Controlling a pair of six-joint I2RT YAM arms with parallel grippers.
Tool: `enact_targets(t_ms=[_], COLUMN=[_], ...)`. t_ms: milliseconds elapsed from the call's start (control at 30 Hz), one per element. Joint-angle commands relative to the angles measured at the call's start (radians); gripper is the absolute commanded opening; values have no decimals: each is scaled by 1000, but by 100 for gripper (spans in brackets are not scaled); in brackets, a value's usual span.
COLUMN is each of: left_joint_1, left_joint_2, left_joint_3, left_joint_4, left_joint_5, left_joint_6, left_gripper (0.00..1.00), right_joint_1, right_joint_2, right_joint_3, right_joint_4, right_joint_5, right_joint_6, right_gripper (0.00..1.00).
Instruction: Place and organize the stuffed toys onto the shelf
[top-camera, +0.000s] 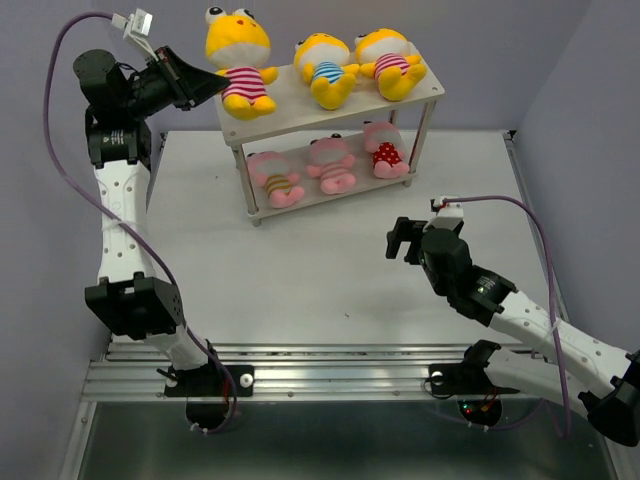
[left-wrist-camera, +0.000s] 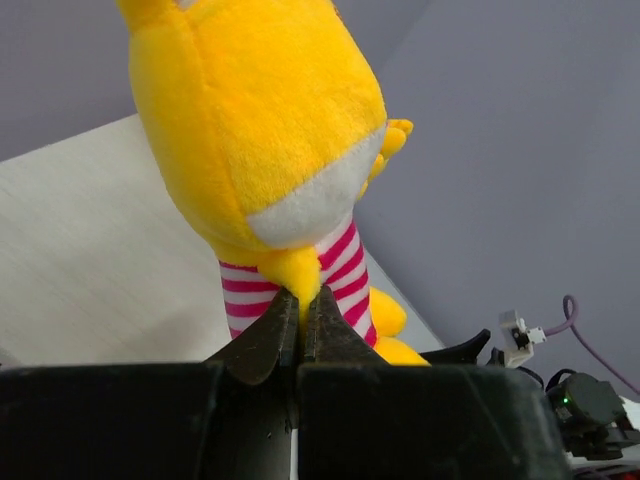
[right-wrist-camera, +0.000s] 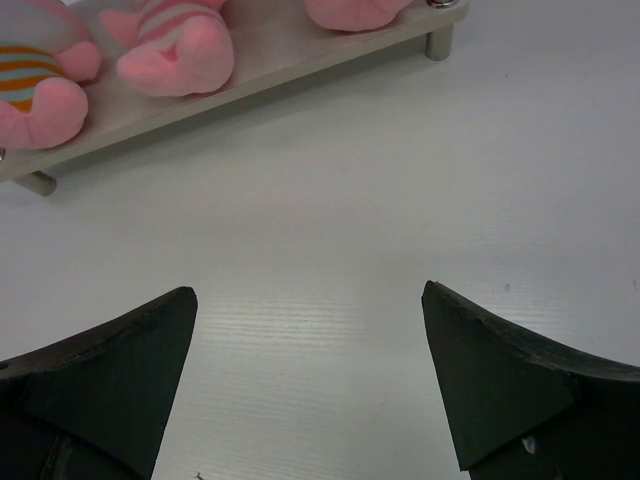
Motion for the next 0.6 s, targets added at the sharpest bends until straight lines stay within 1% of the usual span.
enact_targets(t_ms=[0,100,167,367,567], left_joint_1=[-35,-52,-63,-64,-63], left_joint_2=[18,35,41,53,87], left_joint_3=[39,19,-2,-48,-91], left_joint_4=[84,93,116,133,139], left_joint_5=[-30,-108,-128,-158,-145], left_joint_6=[-91,-128,-137,-162,-196], left_gripper=[0,0,0,0,0], right_joint_1=[-5,-5,-5,-5,-5], right_joint_2=[-2,-4,-4,-10,-2], right_joint_3=[22,24,27,28,36], right_joint_4=[40,38,38,38,37], right_joint_5=[5,8,11,18,31], right_joint_6=[-10,-10,-11,-7,-1], right_gripper=[100,100,100,100,100])
